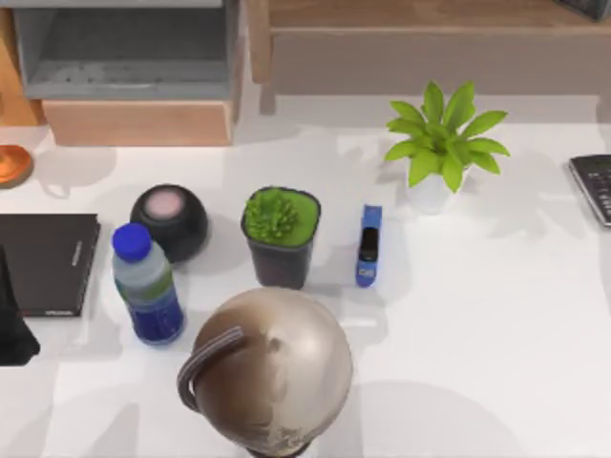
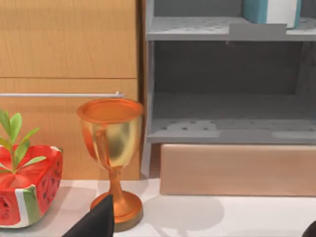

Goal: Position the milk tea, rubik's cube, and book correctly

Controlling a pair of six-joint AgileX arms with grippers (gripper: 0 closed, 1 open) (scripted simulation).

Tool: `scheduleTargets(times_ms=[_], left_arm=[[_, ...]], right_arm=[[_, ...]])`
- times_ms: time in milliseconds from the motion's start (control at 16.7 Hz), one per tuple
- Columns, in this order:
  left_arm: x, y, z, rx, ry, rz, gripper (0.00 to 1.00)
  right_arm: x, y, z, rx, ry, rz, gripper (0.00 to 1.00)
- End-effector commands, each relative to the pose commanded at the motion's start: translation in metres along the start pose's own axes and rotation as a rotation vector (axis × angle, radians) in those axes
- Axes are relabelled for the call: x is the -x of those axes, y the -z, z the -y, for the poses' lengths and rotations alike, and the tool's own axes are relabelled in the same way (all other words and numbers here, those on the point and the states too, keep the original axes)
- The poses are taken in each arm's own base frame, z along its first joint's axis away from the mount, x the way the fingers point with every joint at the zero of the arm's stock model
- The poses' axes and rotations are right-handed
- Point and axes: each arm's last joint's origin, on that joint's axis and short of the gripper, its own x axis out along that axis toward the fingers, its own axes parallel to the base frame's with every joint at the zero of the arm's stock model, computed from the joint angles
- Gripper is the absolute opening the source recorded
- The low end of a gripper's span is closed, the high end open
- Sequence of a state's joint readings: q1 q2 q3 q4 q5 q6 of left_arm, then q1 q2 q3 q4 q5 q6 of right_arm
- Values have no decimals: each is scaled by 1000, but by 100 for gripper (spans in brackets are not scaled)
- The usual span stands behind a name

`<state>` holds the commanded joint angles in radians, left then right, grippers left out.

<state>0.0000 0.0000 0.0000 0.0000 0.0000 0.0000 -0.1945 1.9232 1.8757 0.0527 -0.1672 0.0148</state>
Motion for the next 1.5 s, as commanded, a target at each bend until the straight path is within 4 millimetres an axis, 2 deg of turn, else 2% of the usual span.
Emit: scheduleTargets(times_ms=[180,960,1500], left_arm=[[0,0,0,0,0,0,100],[0,0,0,0,0,0,100],[0,0,0,0,0,0,100]], right_arm=[[0,0,0,0,0,0,0],[0,0,0,0,0,0,98],[0,0,-1,0,-1,1,100]])
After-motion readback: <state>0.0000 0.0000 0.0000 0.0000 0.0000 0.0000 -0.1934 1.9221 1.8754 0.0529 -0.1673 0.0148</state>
